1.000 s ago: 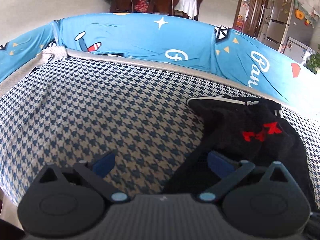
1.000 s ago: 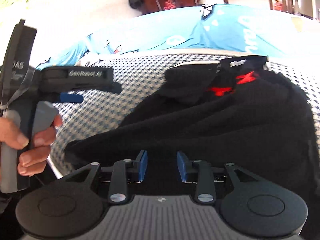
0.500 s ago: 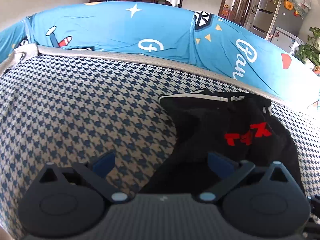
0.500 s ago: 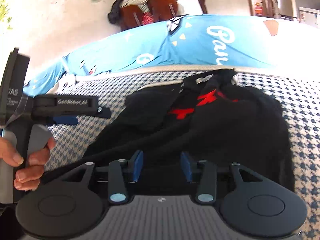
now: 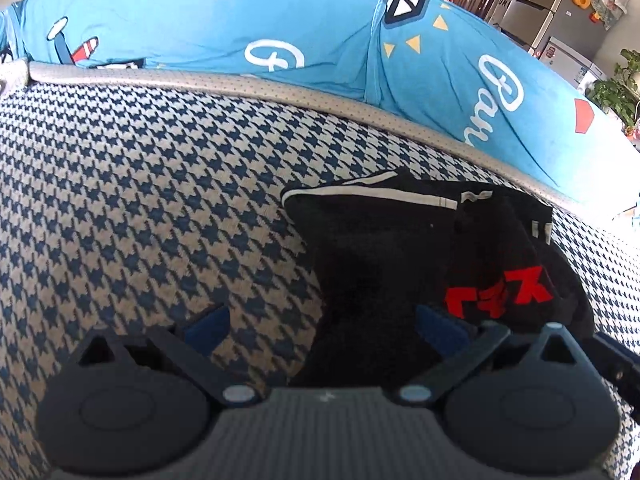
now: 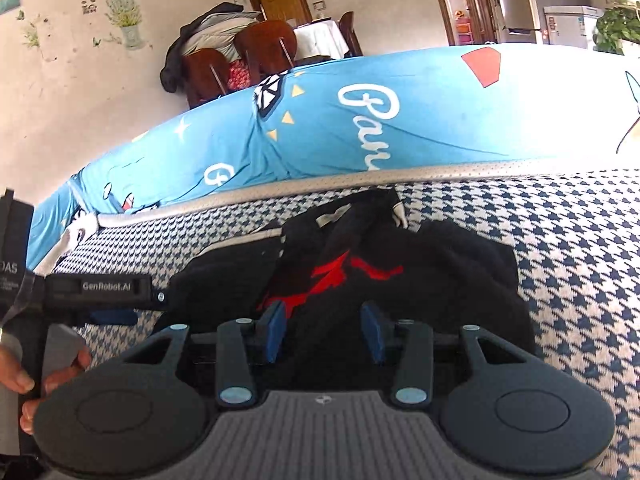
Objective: Fold clothes
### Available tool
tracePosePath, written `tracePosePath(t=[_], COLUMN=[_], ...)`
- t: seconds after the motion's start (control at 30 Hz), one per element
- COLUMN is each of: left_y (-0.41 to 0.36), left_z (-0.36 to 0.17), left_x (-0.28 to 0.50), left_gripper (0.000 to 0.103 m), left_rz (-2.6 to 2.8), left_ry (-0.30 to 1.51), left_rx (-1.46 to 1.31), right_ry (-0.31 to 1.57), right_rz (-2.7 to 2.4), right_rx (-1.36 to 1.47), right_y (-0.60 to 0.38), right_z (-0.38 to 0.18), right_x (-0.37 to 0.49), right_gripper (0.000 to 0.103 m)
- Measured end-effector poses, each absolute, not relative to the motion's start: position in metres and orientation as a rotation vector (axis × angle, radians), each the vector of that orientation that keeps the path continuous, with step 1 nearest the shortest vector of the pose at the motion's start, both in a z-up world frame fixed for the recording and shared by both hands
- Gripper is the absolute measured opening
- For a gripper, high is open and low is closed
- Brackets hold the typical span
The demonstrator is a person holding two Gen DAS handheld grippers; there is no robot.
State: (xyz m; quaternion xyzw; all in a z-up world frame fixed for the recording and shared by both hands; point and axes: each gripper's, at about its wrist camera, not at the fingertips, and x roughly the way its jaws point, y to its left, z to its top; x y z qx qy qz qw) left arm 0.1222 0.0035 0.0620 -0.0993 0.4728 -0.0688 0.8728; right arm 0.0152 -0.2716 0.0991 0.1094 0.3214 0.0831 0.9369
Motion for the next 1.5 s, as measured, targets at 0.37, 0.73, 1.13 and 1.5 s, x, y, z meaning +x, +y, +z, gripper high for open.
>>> tracePosePath(t=[0.37,0.73,1.13,1.5], left_y=[-0.005,-0.024,-0.039,-0.052], left_z=[0.042,0.038,0.04,0.048], left_x=[0.153,0.171,0.179,0.175], left_gripper=[0.103,0.103,0.086,0.026], left_rz=[-0.169,-0.207,-0.241,-0.247], left_ry=[1.061,1.041,1.009,0.955], left_rx=[-0.247,-0.158,-0.023,0.053], right_ry=[0.636,0.64,0.683,0.669], right_rz=[0.082,0.03,0.037,0.036], right_rx=[0.272,0.283,0.21,0.177], right_y=[-0.296,-0.307,-0.302,-0.292], right_z=[0.094,0.079,0.058,0.056], right_x=[0.065,0.113,0.151,0.16], right_gripper=[0.043,0.043,0.033,0.009])
